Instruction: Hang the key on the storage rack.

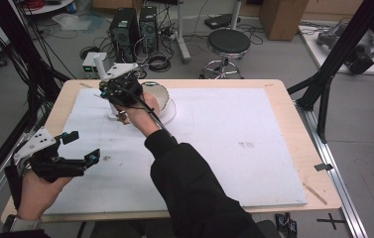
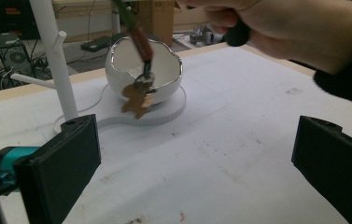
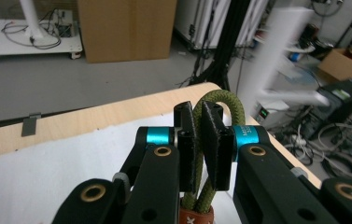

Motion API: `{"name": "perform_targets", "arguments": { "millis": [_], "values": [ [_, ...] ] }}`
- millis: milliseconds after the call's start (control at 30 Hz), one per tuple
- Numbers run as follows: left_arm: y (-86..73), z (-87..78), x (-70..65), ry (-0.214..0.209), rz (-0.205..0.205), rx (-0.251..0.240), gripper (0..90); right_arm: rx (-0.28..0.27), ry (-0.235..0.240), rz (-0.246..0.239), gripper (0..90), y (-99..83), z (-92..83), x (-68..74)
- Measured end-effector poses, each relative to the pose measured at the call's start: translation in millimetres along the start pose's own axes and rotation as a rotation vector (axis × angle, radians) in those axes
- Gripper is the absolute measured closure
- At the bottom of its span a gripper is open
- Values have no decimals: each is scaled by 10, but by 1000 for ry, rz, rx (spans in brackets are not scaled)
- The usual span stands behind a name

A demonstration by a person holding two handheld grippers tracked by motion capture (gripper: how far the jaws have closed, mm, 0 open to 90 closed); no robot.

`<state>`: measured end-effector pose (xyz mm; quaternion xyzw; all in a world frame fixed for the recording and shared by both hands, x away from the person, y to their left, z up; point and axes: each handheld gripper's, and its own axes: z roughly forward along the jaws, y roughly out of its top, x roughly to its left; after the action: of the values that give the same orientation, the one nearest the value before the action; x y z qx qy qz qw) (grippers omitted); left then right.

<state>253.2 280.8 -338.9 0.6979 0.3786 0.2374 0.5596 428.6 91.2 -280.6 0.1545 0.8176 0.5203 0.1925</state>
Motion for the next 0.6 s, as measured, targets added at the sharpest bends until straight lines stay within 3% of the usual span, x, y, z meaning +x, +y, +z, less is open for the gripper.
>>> {"name": "perform_targets", "arguments": {
  "millis": [167,300,600],
  "values": [
    [-12,-87,-49,2,-3,-8,17,22,-21,-9,854,59,200,60],
    [-26,-99,-86,2,-7,-1,17,55,-67,-2,854,70,330,91],
    [-94,-164,-119,14,-16,15,17,113,-73,12,854,30,525,81]
  ]
}}
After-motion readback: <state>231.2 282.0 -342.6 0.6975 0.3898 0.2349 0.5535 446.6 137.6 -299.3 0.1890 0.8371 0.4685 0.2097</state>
